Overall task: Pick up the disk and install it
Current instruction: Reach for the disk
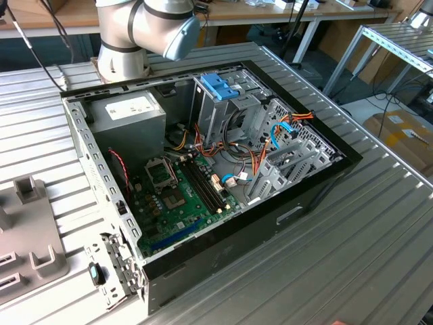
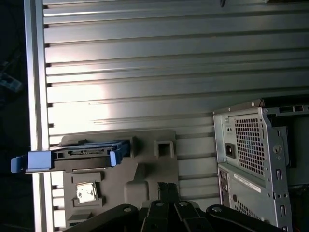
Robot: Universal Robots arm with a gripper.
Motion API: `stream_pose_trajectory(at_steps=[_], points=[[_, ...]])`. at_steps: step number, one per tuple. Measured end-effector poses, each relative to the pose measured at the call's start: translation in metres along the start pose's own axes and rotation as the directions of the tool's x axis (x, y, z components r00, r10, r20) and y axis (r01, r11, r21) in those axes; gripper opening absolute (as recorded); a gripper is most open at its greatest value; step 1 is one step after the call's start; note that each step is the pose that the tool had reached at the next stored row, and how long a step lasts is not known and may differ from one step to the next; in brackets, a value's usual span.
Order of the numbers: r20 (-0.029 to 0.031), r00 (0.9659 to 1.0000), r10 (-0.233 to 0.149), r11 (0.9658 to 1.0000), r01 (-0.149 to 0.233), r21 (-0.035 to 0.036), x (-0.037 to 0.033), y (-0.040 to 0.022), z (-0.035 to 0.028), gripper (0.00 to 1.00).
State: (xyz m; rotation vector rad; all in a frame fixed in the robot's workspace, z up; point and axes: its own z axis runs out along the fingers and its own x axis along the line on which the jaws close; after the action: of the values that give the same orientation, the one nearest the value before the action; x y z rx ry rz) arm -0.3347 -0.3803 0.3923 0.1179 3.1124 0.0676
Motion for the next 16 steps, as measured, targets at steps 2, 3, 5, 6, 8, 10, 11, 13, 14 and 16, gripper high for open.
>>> stream_pose_trajectory(at_steps=[2, 3, 5, 6, 8, 10, 11, 13, 14, 16], points=[[0.0000, 1.0000, 0.000, 1.0000, 0.000, -0.0001, 0.0042, -0.0003, -0.0001, 0.11], [0.0001, 1.0000, 0.000, 1.0000, 0.000, -0.0001, 0.0064, -0.0004, 0.0000, 0.11], [-0.0001, 1.0000, 0.000, 1.0000, 0.000, 0.0000, 0.0124, -0.0004, 0.0000, 0.11], [0.0000, 1.0000, 0.000, 1.0000, 0.000, 0.0000, 0.0174, -0.0002, 0.0002, 0.11], [0.0002, 1.0000, 0.000, 1.0000, 0.000, 0.0018, 0.0295, 0.0019, 0.0012, 0.11], [0.0002, 1.0000, 0.000, 1.0000, 0.000, 0.0046, 0.0358, 0.0041, 0.0022, 0.11], [0.0004, 1.0000, 0.000, 1.0000, 0.000, 0.0062, 0.0396, 0.0056, 0.0030, 0.11], [0.0005, 1.0000, 0.000, 1.0000, 0.000, 0.0087, 0.0461, 0.0083, 0.0041, 0.11], [0.0007, 1.0000, 0.000, 0.9999, 0.000, 0.0100, 0.0502, 0.0099, 0.0048, 0.11], [0.0009, 1.0000, 0.000, 0.9999, 0.000, 0.0129, 0.0580, 0.0128, 0.0064, 0.11]])
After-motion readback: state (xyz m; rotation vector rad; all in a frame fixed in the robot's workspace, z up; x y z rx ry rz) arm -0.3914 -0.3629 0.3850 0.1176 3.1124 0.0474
